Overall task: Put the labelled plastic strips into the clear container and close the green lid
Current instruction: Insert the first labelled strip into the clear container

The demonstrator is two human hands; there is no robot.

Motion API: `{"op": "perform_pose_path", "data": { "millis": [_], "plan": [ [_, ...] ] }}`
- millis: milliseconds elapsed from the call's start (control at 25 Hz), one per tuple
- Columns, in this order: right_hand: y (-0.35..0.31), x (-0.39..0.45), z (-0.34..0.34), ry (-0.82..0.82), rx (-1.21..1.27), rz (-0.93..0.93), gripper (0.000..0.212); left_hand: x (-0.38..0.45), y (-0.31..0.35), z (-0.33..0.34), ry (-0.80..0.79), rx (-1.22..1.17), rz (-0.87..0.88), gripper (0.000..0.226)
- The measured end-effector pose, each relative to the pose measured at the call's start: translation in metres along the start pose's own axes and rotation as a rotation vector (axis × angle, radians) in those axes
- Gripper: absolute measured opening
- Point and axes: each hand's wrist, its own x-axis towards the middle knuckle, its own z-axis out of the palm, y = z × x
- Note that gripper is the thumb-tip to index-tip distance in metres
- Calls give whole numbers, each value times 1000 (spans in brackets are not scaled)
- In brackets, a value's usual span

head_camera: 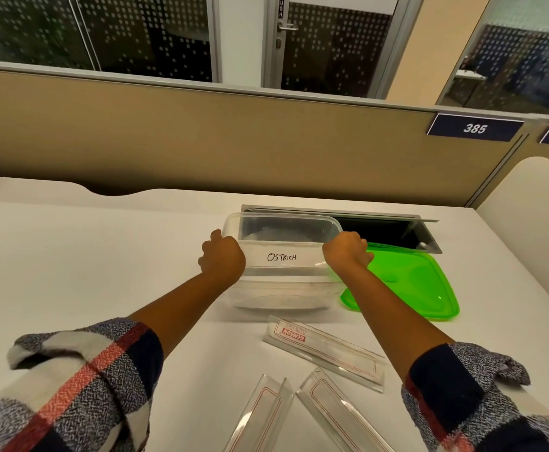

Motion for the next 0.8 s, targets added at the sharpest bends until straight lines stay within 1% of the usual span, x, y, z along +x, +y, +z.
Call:
{"op": "perform_pose_path", "data": {
  "millis": [80,120,200,240,320,400,480,560,640,680,800],
  "plan": [
    [2,0,0,-43,17,2,43,0,0,-1,-14,21,18,54],
    [2,0,-1,-65,32,4,45,0,0,-2,-22,55,56,55],
    [2,-1,-7,-103,80,-17,41,-3,-3,-6,-27,168,193,53],
    [3,-3,-11,-109,116,-51,37,-6,-5,-9,-13,186,249,51],
    [10,-11,-20,-74,187,-156,33,-18,-9,-17,28,127,315,47],
    [21,-29,-29,0,234,-268,35,-37,-19,-26,68,48,379,43],
    [35,-59,-35,63,275,-397,34,-64,-35,-34,80,1,435,40],
    [51,-96,-37,74,299,-532,30,-94,-55,-42,75,-18,463,37],
    [70,-132,-32,47,293,-613,25,-127,-78,-46,38,-14,492,32],
    [80,-149,-28,23,285,-624,24,-145,-90,-48,-5,-1,507,29],
    [105,-184,-13,-30,252,-624,25,-190,-127,-49,-193,121,465,24]
  ]
}}
